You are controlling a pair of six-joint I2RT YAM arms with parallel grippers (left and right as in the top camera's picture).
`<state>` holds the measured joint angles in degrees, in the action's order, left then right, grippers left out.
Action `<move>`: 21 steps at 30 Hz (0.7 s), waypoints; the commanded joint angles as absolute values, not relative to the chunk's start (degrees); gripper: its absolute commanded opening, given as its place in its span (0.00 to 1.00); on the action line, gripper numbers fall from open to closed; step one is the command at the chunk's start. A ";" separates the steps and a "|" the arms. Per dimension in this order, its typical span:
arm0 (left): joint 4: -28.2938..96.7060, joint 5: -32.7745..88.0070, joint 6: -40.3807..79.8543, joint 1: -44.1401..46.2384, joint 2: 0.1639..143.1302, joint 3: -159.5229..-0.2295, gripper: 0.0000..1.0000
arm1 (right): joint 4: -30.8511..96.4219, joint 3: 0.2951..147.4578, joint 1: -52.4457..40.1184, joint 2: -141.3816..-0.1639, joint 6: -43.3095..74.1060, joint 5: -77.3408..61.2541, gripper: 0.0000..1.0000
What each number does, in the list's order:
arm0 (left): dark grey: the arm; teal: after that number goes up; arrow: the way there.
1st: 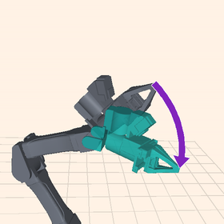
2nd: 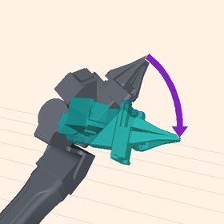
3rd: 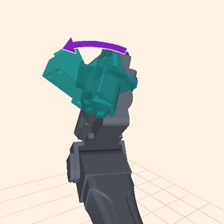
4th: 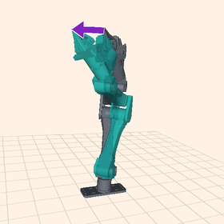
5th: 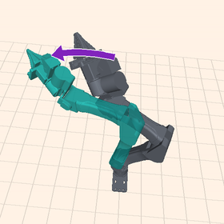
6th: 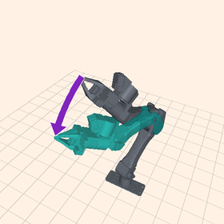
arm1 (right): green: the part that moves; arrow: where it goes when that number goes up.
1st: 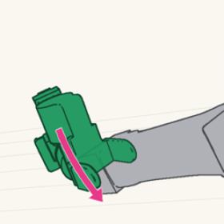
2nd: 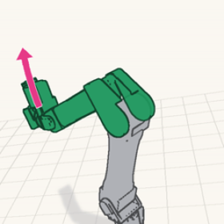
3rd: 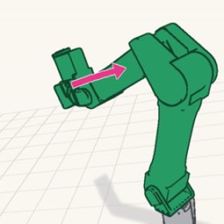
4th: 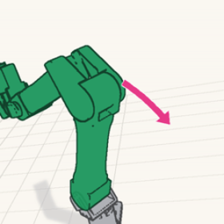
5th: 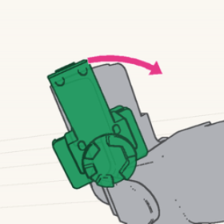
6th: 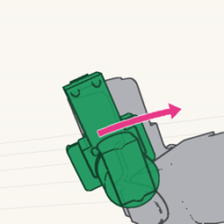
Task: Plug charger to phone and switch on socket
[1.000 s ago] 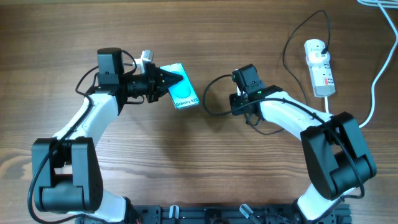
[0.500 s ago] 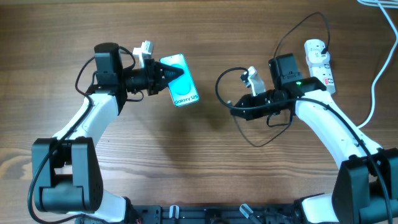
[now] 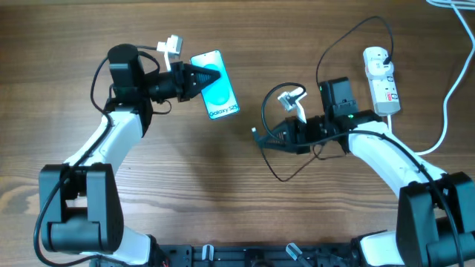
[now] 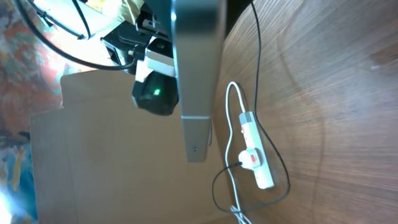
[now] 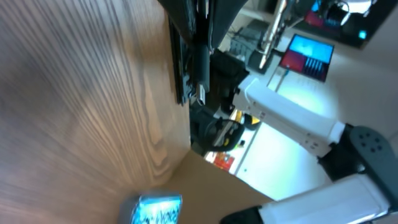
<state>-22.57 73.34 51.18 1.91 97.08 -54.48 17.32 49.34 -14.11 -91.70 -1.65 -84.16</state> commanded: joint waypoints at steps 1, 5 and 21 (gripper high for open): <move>-23.64 71.44 53.19 4.49 97.19 -55.18 0.04 | 8.60 49.34 -17.28 -91.29 15.64 -80.12 0.05; -23.64 71.29 54.70 4.78 97.19 -55.18 0.04 | 0.12 49.34 -20.14 -91.29 24.08 -75.81 0.04; -26.61 71.35 54.52 4.78 97.19 -55.18 0.04 | -6.83 49.34 -20.78 -91.33 36.32 -71.99 0.04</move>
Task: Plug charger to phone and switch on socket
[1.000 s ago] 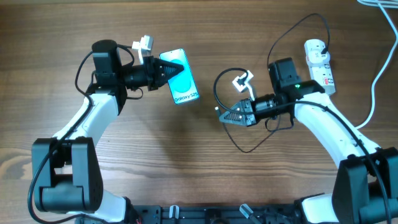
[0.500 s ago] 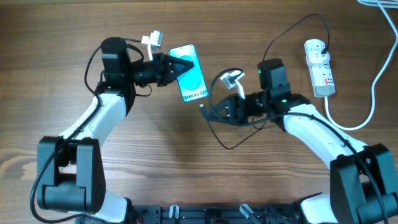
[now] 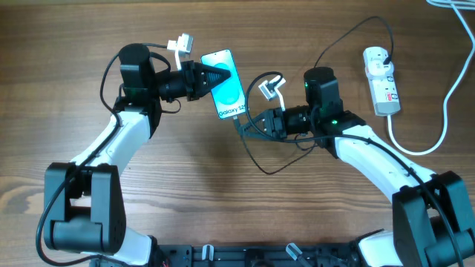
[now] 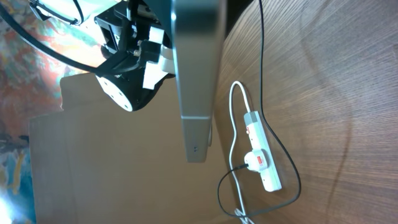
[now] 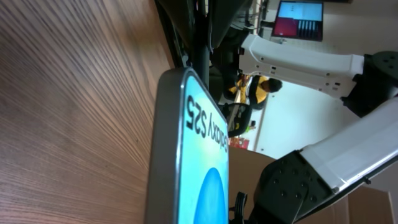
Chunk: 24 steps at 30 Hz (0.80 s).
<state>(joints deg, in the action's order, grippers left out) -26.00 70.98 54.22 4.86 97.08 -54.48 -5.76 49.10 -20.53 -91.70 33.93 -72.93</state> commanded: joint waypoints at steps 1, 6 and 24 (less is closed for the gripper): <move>-26.59 71.37 54.50 4.78 97.19 -55.18 0.04 | -7.29 49.34 -20.78 -91.33 36.58 -71.99 0.04; -26.59 71.75 54.48 4.78 97.19 -55.18 0.04 | -7.29 49.34 -20.78 -91.33 36.64 -72.01 0.05; -26.59 74.13 54.50 4.78 97.19 -55.18 0.04 | -12.69 49.34 -20.75 -91.39 40.66 -68.95 0.04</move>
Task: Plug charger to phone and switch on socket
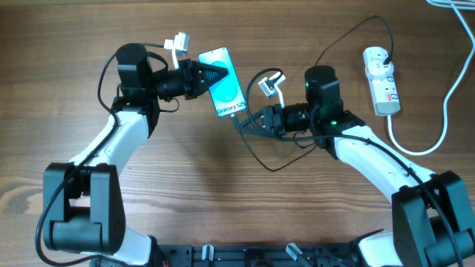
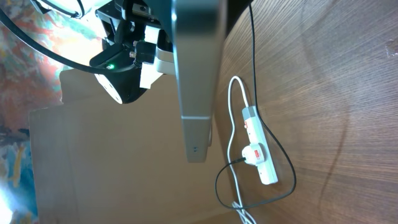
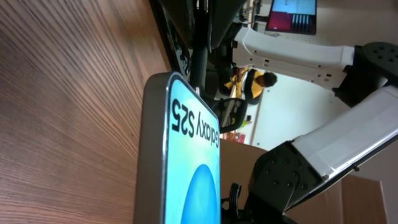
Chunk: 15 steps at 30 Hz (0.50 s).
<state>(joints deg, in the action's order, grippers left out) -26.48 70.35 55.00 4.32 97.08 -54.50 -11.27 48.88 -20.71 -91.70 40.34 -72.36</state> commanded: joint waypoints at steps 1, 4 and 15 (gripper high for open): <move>-26.59 74.13 54.50 4.75 97.19 -55.18 0.04 | -12.84 49.34 -20.69 -91.39 40.64 -68.95 0.04; -26.59 74.13 54.50 4.71 97.19 -55.18 0.04 | -12.86 49.34 -19.22 -91.39 40.56 -68.97 0.04; -26.63 73.25 56.97 4.73 97.19 -55.18 0.04 | -12.84 49.32 -17.76 -91.39 41.69 -66.37 0.04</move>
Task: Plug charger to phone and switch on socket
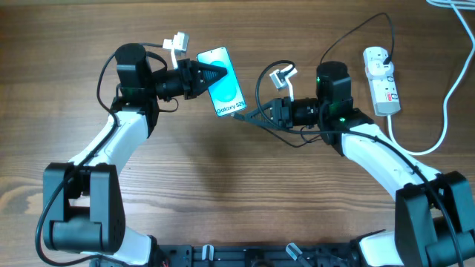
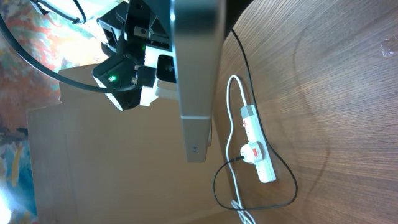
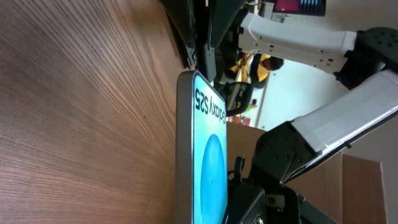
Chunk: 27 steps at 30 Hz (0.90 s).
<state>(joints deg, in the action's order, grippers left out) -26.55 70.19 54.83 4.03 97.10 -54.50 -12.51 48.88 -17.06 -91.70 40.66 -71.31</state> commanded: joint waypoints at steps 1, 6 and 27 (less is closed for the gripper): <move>-26.65 72.73 57.56 4.73 97.19 -55.18 0.04 | -12.84 49.32 -18.35 -91.39 42.04 -65.71 0.04; -26.61 71.88 59.55 4.78 97.19 -55.18 0.04 | -12.93 49.32 -21.39 -91.39 42.61 -61.84 0.05; -26.81 71.50 60.47 -9.58 97.19 -55.18 0.04 | 4.29 49.25 -25.28 -92.33 25.47 -27.29 0.47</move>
<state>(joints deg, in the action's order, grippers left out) -26.24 68.86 59.99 -4.08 97.30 -54.50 5.15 48.88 -23.07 -91.70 32.75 -39.77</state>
